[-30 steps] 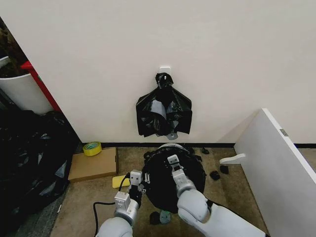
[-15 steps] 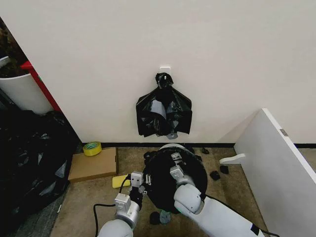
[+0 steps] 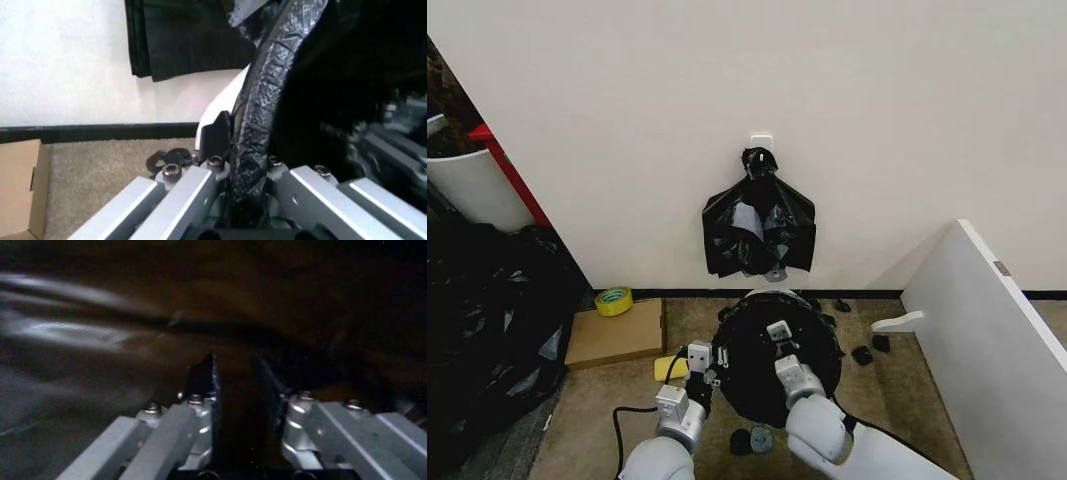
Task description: Place the garbage bag over the trash bin.
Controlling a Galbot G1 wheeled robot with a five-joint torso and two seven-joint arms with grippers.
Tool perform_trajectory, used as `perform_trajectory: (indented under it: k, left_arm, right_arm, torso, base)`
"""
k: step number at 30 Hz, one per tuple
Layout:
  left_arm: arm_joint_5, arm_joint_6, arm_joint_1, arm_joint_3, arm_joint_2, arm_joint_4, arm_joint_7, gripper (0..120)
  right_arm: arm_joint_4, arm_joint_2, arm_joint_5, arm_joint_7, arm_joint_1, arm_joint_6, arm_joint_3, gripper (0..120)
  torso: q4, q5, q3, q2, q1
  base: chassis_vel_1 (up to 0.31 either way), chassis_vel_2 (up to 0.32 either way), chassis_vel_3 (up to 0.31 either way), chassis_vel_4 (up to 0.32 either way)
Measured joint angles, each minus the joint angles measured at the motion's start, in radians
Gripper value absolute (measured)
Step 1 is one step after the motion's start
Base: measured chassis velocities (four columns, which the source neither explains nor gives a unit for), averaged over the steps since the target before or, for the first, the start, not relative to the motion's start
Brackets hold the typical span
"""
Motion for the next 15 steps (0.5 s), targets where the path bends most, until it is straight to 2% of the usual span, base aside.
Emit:
perform_trajectory:
  k: [1,5,15]
  left_arm:
    - [0.0,0.0,0.0,0.0,0.0,0.0,0.0,0]
    - [0.001,0.0,0.005,0.006,-0.001,-0.006,0.0,0]
    - [0.006,-0.004,0.02,0.002,0.007,-0.025,0.001,0]
  right_arm:
    - [0.0,0.0,0.0,0.0,0.0,0.0,0.0,15]
    - [-0.037,0.025,0.061,0.003,0.017,-0.043,-0.006,0]
    - [-0.214,0.076,0.005,0.016,0.08,-0.088,-0.003,0]
  torso:
    - [0.0,0.0,0.0,0.0,0.0]
    - [0.0001,0.0001,0.0,0.0,0.0]
    - [0.0002,0.0,0.0,0.0,0.0]
  base:
    - [0.0,0.0,0.0,0.0]
    - [0.0,0.0,0.0,0.0]
    - [0.0,0.0,0.0,0.0]
